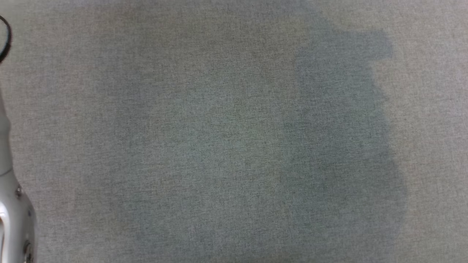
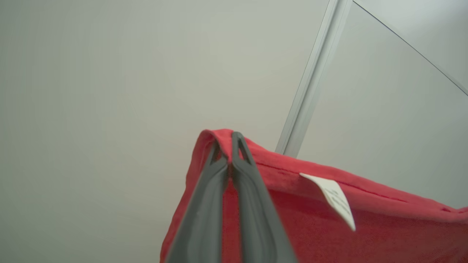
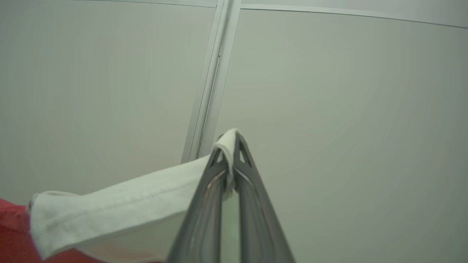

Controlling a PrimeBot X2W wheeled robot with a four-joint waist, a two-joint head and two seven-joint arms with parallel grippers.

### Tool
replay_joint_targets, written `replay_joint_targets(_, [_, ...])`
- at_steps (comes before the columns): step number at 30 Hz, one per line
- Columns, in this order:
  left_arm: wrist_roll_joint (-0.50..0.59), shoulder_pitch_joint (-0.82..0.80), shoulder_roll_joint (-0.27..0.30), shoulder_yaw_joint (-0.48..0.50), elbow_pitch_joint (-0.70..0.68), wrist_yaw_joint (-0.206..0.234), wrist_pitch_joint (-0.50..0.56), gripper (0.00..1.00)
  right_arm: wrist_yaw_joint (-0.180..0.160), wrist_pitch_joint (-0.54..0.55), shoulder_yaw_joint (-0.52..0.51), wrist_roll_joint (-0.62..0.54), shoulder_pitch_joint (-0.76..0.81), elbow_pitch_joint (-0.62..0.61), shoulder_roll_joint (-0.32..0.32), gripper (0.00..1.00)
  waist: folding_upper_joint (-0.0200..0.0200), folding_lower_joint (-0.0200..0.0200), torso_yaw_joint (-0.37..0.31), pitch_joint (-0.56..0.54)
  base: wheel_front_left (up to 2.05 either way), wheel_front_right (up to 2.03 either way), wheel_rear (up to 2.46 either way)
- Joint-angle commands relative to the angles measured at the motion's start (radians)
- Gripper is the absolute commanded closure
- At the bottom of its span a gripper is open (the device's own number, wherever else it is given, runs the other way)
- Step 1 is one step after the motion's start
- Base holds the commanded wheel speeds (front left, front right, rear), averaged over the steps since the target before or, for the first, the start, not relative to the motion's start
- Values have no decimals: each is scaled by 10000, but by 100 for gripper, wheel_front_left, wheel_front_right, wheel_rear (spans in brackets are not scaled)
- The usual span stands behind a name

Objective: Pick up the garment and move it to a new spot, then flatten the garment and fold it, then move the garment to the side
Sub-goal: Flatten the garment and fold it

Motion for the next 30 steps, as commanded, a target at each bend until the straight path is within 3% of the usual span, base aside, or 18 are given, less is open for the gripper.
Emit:
replay_joint_targets(1, [-62, 74, -70, -92, 144, -72, -125, 100, -2, -77, 32, 40, 187, 111, -123, 100, -2, -1, -6, 28, 0, 0, 0])
replay_joint_targets(7, [-272, 1375, -49, -949, 948, -209, -789, 100, -2, -50, 795, 621, 1842, 763, -344, 100, -2, -1, -61, 47, 0, 0, 0])
replay_joint_targets(15, [-323, 3966, 281, -2464, 1458, -189, -1447, 100, 0, 736, 1722, 2545, 5568, 812, -622, 100, -2, -1, 36, -770, 0, 0, 0])
replay_joint_targets(19, [-208, 5276, 250, -2835, 1678, -190, -1510, 100, 0, 1494, 1170, 2938, 7614, 393, -715, 100, -2, -1, 231, -1414, 0, 0, 0])
replay_joint_targets(22, [-105, 6201, 189, -2864, 1866, -186, -1527, 100, 0, 2072, 603, 2537, 9065, -108, -676, 100, -2, -1, 385, -1834, 0, 0, 0])
replay_joint_targets(30, [464, 8268, -116, -2508, 1482, 59, -1529, 100, 0, 3881, -1247, 1416, 12356, -2079, 868, 100, -2, -1, 644, -2632, 0, 0, 0])
